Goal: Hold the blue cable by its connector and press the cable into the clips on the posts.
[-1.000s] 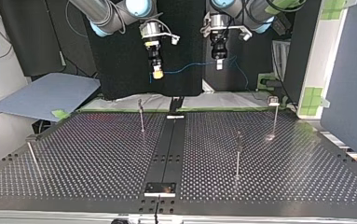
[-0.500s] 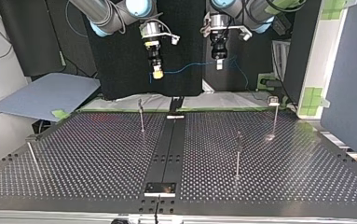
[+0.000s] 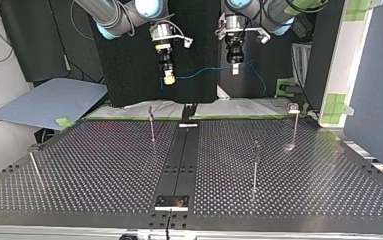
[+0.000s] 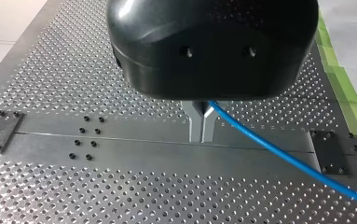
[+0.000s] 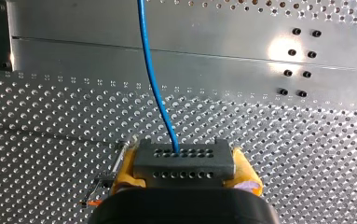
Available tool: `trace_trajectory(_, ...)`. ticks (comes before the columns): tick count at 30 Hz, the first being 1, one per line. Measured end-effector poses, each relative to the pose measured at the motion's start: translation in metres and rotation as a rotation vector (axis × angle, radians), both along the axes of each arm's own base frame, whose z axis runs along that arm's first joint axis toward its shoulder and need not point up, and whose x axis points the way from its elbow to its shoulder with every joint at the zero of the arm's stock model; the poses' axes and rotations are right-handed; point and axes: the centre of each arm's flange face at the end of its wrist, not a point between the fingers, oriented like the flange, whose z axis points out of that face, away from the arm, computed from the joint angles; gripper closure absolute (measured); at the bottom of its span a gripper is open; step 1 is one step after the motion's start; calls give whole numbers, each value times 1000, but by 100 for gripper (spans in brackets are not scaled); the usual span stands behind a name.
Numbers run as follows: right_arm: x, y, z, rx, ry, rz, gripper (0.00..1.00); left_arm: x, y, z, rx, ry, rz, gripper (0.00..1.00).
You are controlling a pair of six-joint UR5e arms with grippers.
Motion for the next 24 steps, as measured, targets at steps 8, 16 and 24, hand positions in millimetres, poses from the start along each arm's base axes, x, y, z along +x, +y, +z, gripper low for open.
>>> trace_trajectory(8, 2, 3, -16, 22, 26, 7, 100, -1, 0, -1, 2, 2, 2, 100)
trace_trajectory(16, -2, 8, -47, 63, 69, 8, 100, -1, 1, -1, 3, 2, 2, 100)
trace_trajectory(24, -3, 8, -51, 68, 75, 8, 100, -1, 1, -1, 3, 2, 2, 100)
